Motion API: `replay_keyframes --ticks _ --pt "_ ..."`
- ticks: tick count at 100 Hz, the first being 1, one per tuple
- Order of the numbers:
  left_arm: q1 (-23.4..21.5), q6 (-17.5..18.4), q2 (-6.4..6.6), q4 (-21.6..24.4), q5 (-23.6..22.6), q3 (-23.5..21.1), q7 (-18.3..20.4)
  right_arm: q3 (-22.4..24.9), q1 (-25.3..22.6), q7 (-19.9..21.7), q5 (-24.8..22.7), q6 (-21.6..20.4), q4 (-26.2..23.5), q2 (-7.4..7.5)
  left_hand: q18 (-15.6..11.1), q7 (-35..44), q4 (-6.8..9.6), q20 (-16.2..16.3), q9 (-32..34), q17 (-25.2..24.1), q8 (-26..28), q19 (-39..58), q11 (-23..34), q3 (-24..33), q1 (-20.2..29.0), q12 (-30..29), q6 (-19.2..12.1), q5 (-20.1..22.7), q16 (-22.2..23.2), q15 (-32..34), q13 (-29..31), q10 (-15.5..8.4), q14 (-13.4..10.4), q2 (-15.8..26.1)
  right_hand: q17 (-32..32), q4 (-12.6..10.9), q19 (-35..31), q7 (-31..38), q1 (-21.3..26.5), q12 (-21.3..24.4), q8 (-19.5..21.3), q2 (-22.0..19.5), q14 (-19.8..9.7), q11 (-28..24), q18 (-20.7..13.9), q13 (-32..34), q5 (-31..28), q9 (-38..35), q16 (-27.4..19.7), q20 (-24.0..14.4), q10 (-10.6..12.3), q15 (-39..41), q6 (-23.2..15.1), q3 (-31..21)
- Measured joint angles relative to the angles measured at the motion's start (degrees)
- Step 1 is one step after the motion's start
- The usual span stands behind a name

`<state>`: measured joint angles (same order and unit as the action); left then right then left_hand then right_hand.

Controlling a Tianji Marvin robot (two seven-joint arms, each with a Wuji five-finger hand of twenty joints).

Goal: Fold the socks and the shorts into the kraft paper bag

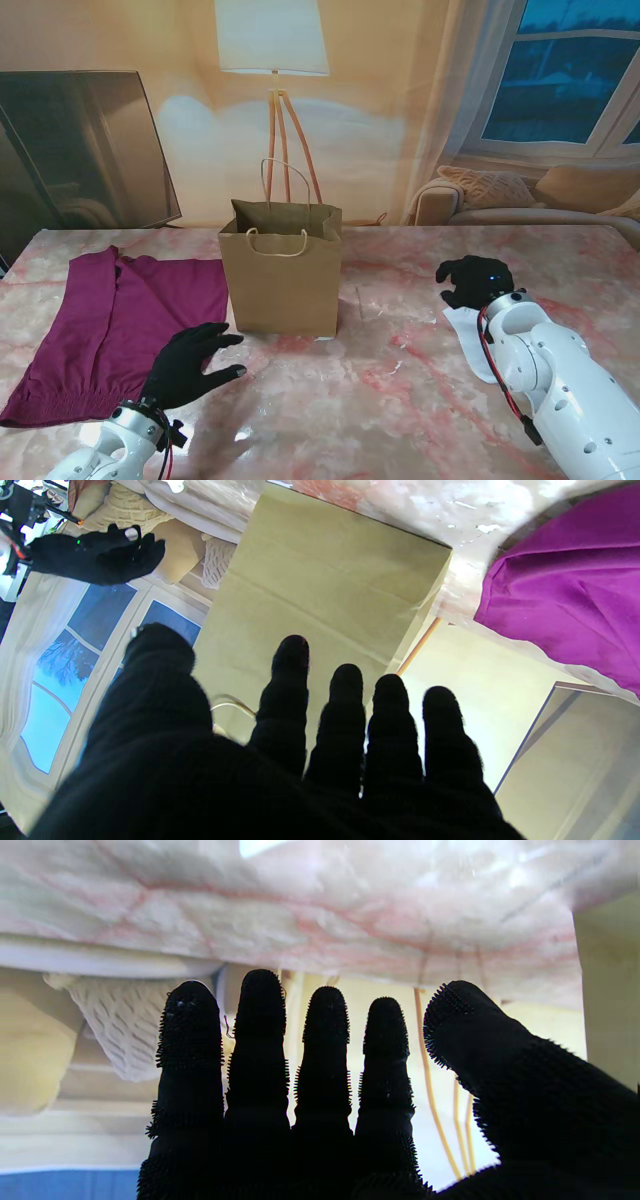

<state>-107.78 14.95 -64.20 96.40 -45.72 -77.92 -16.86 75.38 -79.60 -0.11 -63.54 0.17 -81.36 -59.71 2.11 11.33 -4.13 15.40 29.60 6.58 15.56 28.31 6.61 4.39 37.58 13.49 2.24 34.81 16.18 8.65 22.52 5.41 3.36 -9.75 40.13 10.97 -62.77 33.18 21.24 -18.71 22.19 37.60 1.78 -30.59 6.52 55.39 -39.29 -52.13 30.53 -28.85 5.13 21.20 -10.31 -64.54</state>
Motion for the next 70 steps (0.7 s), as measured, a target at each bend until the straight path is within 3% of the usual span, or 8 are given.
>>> replay_keyframes --ticks 21,29,43,58,70 --pt "-0.1 0.0 0.00 0.1 0.0 0.0 0.0 -2.2 0.4 -0.3 0.8 0.6 5.3 0.43 0.0 0.0 0.00 0.0 0.0 0.0 0.0 0.0 0.0 0.0 0.0 0.0 0.0 0.0 0.0 0.0 0.0 0.0 0.0 0.0 3.4 0.0 -1.5 2.1 0.6 0.7 -1.6 0.0 0.5 -1.1 0.0 3.0 -2.4 -3.1 0.0 3.8 -0.6 2.2 -0.6 -0.7" --pt "-0.1 0.0 0.00 0.1 0.1 0.0 0.0 -3.5 1.0 -3.7 1.2 0.6 8.4 0.46 0.0 0.0 0.00 0.0 0.0 0.0 0.0 0.0 0.0 0.0 0.0 0.0 0.0 0.0 0.0 0.0 0.0 0.0 0.0 0.0 3.2 0.0 -1.5 1.3 1.1 1.5 -1.5 -1.0 0.5 0.4 -0.1 2.9 0.4 -0.5 -0.6 4.8 -0.6 1.9 -0.7 -1.5" --pt "0.0 0.0 0.01 0.0 0.1 0.2 0.0 -6.9 3.1 -12.7 2.1 1.1 15.3 0.42 0.0 0.0 0.00 0.0 0.0 0.0 0.0 0.0 0.0 0.0 0.0 0.0 0.0 0.0 0.0 0.0 0.0 0.0 0.0 0.0 -0.8 0.0 -1.5 -0.2 2.2 1.9 -2.2 -2.4 0.4 1.6 -0.2 -2.5 7.8 7.6 -1.3 5.0 -0.6 -0.5 0.0 -1.5" --pt "0.2 -0.1 0.02 -0.3 0.3 0.8 -0.1 -10.8 5.8 -13.4 2.1 3.5 19.3 0.42 0.0 0.0 0.00 0.0 0.0 0.0 0.0 0.0 0.0 0.0 0.0 0.0 0.0 0.0 0.0 0.0 0.0 0.0 0.0 0.0 -3.5 0.0 -1.5 -0.3 4.1 1.9 -2.9 -2.4 -0.6 2.7 -0.2 -6.3 13.2 13.2 -2.0 4.6 -0.5 -1.6 -0.2 -3.8" --pt "0.3 -0.2 0.02 -0.4 0.4 0.9 0.1 -14.5 8.4 -13.4 3.1 6.0 22.0 0.41 0.0 0.0 0.00 0.0 0.0 0.0 0.0 0.0 0.0 0.0 0.0 0.0 0.0 0.0 0.0 0.0 0.0 0.0 0.0 0.0 -10.5 0.0 0.6 -0.1 6.1 1.9 -4.5 -1.1 -2.0 2.4 -0.4 -17.8 15.0 16.7 -4.3 2.6 -0.2 -5.2 0.5 -5.8"
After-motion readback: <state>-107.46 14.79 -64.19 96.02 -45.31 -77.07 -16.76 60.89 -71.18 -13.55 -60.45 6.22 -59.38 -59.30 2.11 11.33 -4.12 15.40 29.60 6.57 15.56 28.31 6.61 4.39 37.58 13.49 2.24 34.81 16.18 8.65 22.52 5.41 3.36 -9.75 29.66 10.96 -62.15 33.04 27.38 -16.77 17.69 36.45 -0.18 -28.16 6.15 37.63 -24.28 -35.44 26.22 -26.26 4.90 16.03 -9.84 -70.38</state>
